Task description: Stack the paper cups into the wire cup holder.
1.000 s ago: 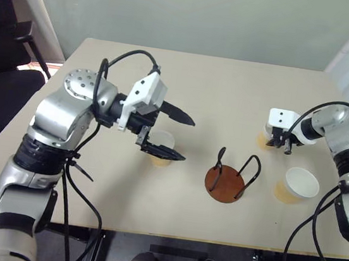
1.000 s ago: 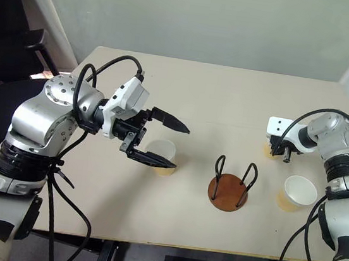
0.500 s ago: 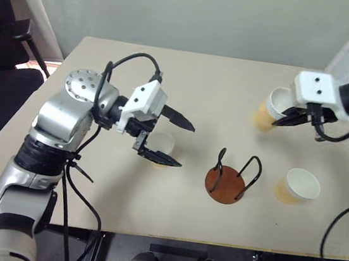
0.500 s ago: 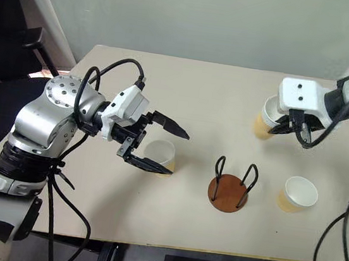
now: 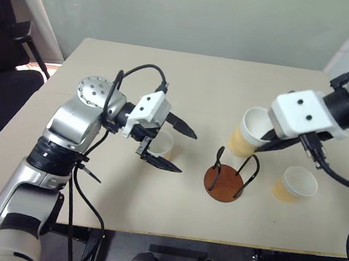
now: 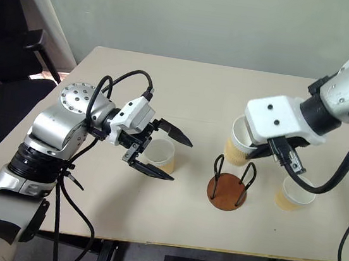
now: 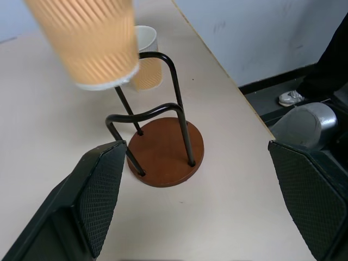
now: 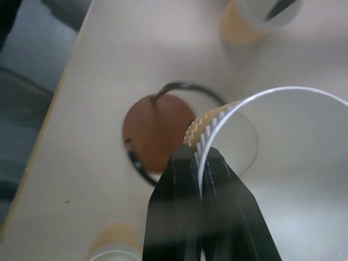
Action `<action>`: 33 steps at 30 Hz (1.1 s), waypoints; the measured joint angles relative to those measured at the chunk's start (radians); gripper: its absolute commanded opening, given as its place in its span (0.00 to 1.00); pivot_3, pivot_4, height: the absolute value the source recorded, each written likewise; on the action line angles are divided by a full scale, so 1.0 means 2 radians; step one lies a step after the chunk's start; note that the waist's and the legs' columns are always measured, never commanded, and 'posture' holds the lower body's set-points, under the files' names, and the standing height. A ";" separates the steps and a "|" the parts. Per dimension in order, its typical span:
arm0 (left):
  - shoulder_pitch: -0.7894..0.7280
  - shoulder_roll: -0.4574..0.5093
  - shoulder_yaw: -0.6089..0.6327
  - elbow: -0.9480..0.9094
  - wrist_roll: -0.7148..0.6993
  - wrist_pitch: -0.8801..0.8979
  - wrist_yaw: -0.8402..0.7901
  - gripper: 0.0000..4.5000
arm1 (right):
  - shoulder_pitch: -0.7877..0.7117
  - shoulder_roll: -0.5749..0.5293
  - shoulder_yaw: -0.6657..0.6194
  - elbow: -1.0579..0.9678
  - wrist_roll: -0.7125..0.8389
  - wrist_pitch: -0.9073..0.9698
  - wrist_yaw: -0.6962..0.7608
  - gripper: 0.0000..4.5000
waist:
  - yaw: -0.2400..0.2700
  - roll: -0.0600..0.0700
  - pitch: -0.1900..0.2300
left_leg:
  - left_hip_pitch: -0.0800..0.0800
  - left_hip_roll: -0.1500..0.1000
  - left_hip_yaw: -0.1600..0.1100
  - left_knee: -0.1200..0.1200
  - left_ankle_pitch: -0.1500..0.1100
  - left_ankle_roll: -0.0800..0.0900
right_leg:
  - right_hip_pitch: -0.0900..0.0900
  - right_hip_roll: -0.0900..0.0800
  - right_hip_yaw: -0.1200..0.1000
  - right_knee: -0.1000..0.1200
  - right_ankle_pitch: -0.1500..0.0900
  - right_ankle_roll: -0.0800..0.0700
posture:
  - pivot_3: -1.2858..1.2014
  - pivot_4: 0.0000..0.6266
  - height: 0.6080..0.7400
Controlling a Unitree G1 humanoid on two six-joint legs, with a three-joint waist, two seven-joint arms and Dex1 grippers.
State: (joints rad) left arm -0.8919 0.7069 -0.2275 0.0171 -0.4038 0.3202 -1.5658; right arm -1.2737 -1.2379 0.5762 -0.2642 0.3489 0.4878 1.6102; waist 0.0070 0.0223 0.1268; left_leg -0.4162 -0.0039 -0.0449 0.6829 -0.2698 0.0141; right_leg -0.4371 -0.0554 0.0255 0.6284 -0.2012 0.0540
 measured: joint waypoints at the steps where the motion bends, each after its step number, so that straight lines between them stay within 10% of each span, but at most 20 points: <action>1: 0.000 0.001 0.000 0.002 0.000 -0.001 0.000 1.00 | 0.004 -0.003 0.000 -0.001 0.000 -0.002 0.000 0.01 | 0.000 0.000 0.000 | 0.000 0.000 0.000 0.000 0.000 0.000 | 0.000 0.000 0.000 0.000 0.000 0.000 | 0.52 0.24 1.00; 13: 0.000 0.002 0.000 0.010 0.008 -0.012 0.000 1.00 | 0.064 0.012 0.005 -0.038 -0.029 -0.019 0.000 0.01 | 0.000 0.000 0.000 | 0.000 0.000 0.000 0.001 0.000 0.000 | 0.000 0.000 0.000 0.001 0.000 0.000 | 0.52 0.24 1.00; 24: 0.004 0.006 0.000 0.013 0.022 -0.018 0.006 1.00 | 0.098 0.055 -0.007 -0.012 -0.098 -0.038 -0.001 0.77 | -0.001 0.000 0.000 | 0.000 0.000 0.000 0.000 0.000 0.000 | 0.000 0.000 0.000 0.000 0.000 0.001 | 0.52 0.24 1.00; 33: 0.004 0.083 -0.001 -0.019 0.082 -0.012 0.031 1.00 | 0.102 0.068 -0.116 -0.008 -0.029 0.100 -0.016 0.77 | -0.002 0.000 0.000 | 0.000 0.000 0.000 0.000 0.000 0.000 | 0.000 0.000 0.000 0.000 0.000 0.000 | 0.52 0.24 1.00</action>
State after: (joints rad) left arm -0.8832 0.8737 -0.2296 -0.0214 -0.2391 0.2954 -1.5034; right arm -1.0700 -1.1015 0.3432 -0.2810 0.2909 0.6868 1.5778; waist 0.0034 0.0222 0.1268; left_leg -0.4169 -0.0038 -0.0445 0.6829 -0.2698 0.0141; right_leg -0.4381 -0.0549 0.0251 0.6276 -0.2007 0.0545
